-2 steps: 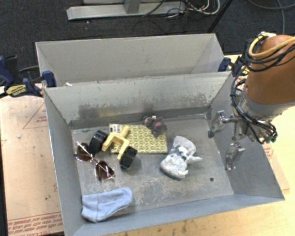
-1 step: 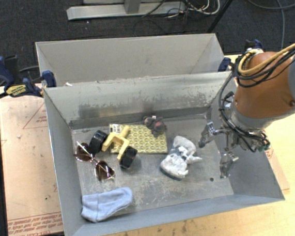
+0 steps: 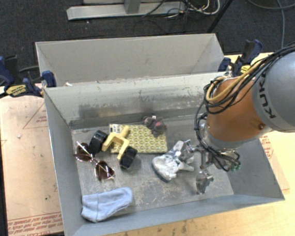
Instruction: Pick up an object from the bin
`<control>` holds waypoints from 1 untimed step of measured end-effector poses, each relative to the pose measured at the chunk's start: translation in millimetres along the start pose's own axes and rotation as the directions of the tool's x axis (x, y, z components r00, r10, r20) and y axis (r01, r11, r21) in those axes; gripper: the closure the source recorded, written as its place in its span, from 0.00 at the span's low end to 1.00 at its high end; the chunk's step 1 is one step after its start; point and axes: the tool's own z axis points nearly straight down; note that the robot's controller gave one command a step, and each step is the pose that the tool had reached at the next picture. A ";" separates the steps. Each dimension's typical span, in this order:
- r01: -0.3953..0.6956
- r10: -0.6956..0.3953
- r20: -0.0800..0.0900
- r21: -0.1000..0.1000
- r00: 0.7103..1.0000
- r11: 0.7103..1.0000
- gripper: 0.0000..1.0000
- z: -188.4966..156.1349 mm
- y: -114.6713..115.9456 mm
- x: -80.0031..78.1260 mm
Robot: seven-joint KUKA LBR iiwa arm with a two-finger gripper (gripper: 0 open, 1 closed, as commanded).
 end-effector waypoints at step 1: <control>0.111 -0.111 0.019 -0.001 0.994 0.994 1.00 12.3 -22.8 -0.5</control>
Offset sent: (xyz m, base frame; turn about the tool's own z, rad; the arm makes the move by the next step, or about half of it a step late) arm 0.0000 0.0000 0.0000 0.0000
